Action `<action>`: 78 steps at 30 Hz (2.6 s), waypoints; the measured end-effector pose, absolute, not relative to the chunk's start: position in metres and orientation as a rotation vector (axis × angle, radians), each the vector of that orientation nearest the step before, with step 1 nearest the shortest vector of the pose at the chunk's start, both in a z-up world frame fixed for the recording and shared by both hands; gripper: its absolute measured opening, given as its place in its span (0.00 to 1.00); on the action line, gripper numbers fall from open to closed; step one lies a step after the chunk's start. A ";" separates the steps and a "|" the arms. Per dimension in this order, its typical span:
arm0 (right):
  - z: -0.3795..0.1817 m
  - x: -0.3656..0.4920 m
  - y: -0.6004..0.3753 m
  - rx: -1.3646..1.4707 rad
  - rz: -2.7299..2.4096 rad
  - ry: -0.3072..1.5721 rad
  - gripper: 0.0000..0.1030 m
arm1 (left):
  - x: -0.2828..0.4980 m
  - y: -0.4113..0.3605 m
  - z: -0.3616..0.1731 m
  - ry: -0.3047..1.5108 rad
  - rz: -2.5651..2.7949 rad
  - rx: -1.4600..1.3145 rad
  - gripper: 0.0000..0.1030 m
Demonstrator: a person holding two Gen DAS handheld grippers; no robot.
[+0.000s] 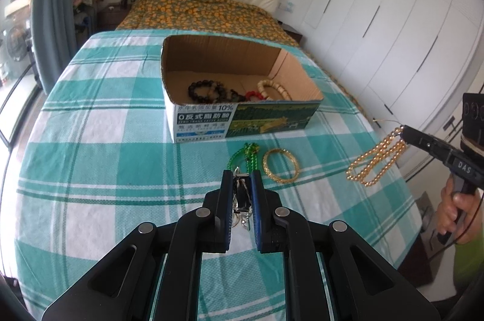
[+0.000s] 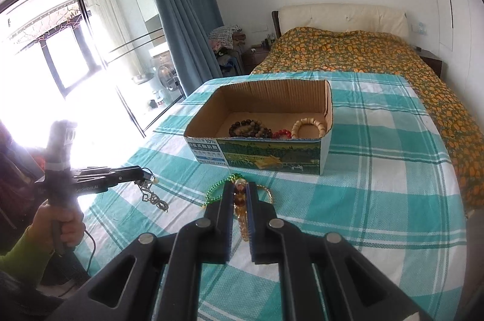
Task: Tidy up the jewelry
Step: 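Carry the key rings and necklace into the box and open both tools, then lift both open tools out of the box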
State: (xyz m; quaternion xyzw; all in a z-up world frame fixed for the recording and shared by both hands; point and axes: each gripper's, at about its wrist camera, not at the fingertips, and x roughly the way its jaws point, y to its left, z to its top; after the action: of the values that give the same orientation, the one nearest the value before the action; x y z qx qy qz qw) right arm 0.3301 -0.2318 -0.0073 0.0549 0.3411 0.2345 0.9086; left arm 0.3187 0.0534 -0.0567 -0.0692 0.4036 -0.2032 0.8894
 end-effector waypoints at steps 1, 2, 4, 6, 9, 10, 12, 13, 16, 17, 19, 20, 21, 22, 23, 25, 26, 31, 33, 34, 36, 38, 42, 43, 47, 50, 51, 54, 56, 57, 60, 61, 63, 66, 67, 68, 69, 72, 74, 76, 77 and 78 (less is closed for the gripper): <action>-0.003 0.330 -0.231 0.107 0.489 0.694 0.08 | 0.319 0.053 -0.049 0.831 -0.429 -0.144 0.09; 0.002 0.331 -0.230 0.099 0.492 0.683 0.08 | 0.321 0.052 -0.042 0.822 -0.437 -0.143 0.09; 0.014 0.336 -0.228 0.084 0.499 0.663 0.08 | 0.326 0.050 -0.025 0.804 -0.450 -0.138 0.09; 0.026 0.345 -0.226 0.076 0.504 0.643 0.08 | 0.334 0.049 -0.007 0.787 -0.462 -0.139 0.09; 0.048 0.365 -0.223 0.066 0.512 0.608 0.08 | 0.351 0.048 0.019 0.754 -0.476 -0.141 0.09; 0.054 0.372 -0.222 0.058 0.511 0.595 0.08 | 0.358 0.047 0.027 0.743 -0.477 -0.138 0.09; 0.065 0.392 -0.219 0.045 0.502 0.575 0.08 | 0.374 0.044 0.039 0.723 -0.472 -0.129 0.09; 0.069 0.402 -0.218 0.043 0.497 0.570 0.08 | 0.384 0.042 0.043 0.714 -0.469 -0.124 0.09; 0.073 0.438 -0.215 0.042 0.478 0.575 0.08 | 0.415 0.035 0.047 0.706 -0.459 -0.120 0.09; 0.071 0.451 -0.213 0.046 0.476 0.586 0.08 | 0.426 0.032 0.046 0.710 -0.458 -0.122 0.09; 0.064 0.477 -0.210 0.059 0.467 0.610 0.08 | 0.450 0.027 0.040 0.723 -0.455 -0.127 0.09; 0.058 0.491 -0.208 0.063 0.464 0.625 0.08 | 0.461 0.024 0.036 0.731 -0.454 -0.128 0.09; 0.053 0.504 -0.206 0.068 0.459 0.640 0.08 | 0.473 0.021 0.031 0.740 -0.451 -0.126 0.09; 0.047 0.517 -0.203 0.074 0.455 0.654 0.08 | 0.483 0.017 0.025 0.751 -0.447 -0.122 0.09; 0.041 0.529 -0.201 0.080 0.455 0.670 0.08 | 0.494 0.013 0.018 0.763 -0.443 -0.119 0.09; 0.026 0.552 -0.194 0.085 0.447 0.704 0.08 | 0.514 0.007 0.003 0.788 -0.430 -0.113 0.09; 0.017 0.561 -0.191 0.088 0.446 0.721 0.08 | 0.522 0.004 -0.005 0.800 -0.422 -0.108 0.09; -0.027 0.601 -0.174 0.092 0.433 0.803 0.09 | 0.553 -0.010 -0.041 0.853 -0.387 -0.084 0.10; -0.039 0.608 -0.170 0.092 0.417 0.811 0.11 | 0.558 -0.013 -0.053 0.864 -0.355 -0.068 0.13; -0.041 0.609 -0.168 0.090 0.405 0.816 0.19 | 0.559 -0.013 -0.057 0.872 -0.334 -0.064 0.29; -0.041 0.603 -0.171 0.098 0.377 0.799 0.41 | 0.555 -0.010 -0.061 0.870 -0.295 -0.072 0.67; -0.036 0.590 -0.175 0.100 0.363 0.760 0.45 | 0.541 -0.004 -0.059 0.835 -0.267 -0.072 0.83; -0.025 0.552 -0.184 0.061 0.352 0.712 0.46 | 0.503 0.004 -0.056 0.804 -0.234 -0.049 0.87; -0.023 0.539 -0.186 0.053 0.354 0.702 0.46 | 0.490 0.006 -0.056 0.796 -0.227 -0.044 0.90; -0.020 0.483 -0.193 0.002 0.348 0.667 0.46 | 0.437 0.005 -0.059 0.782 -0.203 -0.025 0.93; -0.023 0.435 -0.196 -0.039 0.335 0.647 0.47 | 0.396 0.002 -0.063 0.773 -0.178 -0.004 0.93; -0.025 0.420 -0.197 -0.053 0.329 0.642 0.47 | 0.384 0.001 -0.064 0.772 -0.170 0.005 0.93; -0.030 0.380 -0.199 -0.070 0.312 0.645 0.47 | 0.355 -0.004 -0.065 0.775 -0.148 0.018 0.93; -0.034 0.357 -0.201 -0.069 0.300 0.648 0.47 | 0.340 -0.004 -0.065 0.776 -0.143 0.011 0.93; -0.036 0.347 -0.201 -0.070 0.296 0.649 0.47 | 0.333 -0.005 -0.064 0.774 -0.140 0.008 0.93; -0.040 0.320 -0.201 -0.088 0.276 0.645 0.47 | 0.316 -0.004 -0.061 0.767 -0.128 -0.002 0.93; -0.042 0.311 -0.200 -0.089 0.272 0.644 0.47 | 0.310 -0.003 -0.060 0.764 -0.124 -0.006 0.93; -0.046 0.299 -0.200 -0.081 0.269 0.654 0.47 | 0.301 -0.002 -0.058 0.758 -0.121 -0.011 0.93; -0.053 0.286 -0.202 -0.056 0.265 0.671 0.47 | 0.291 -0.002 -0.058 0.749 -0.110 -0.003 0.93; -0.056 0.282 -0.203 -0.048 0.264 0.677 0.47 | 0.288 -0.002 -0.058 0.748 -0.107 0.001 0.93; -0.058 0.279 -0.204 -0.041 0.263 0.682 0.47 | 0.286 -0.002 -0.058 0.748 -0.105 0.003 0.93; -0.061 0.277 -0.205 -0.038 0.262 0.687 0.47 | 0.284 -0.002 -0.059 0.749 -0.103 0.004 0.93; -0.068 0.270 -0.205 -0.029 0.260 0.700 0.47 | 0.281 -0.001 -0.062 0.755 -0.098 0.003 0.93; -0.072 0.269 -0.205 -0.027 0.258 0.708 0.47 | 0.281 0.002 -0.066 0.763 -0.096 -0.001 0.94; -0.077 0.273 -0.207 -0.017 0.257 0.719 0.47 | 0.286 0.008 -0.074 0.779 -0.103 -0.027 0.94; -0.080 0.277 -0.209 -0.006 0.252 0.727 0.47 | 0.289 0.012 -0.080 0.792 -0.108 -0.047 0.94; -0.083 0.281 -0.211 0.008 0.246 0.737 0.47 | 0.293 0.018 -0.086 0.806 -0.109 -0.066 0.94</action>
State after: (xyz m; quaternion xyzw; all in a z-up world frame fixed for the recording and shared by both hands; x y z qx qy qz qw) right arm 0.2814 -0.2112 -0.0834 0.0040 0.3594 0.1200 0.9254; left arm 0.2929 0.0175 -0.0862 -0.0323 0.3918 -0.0528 0.9180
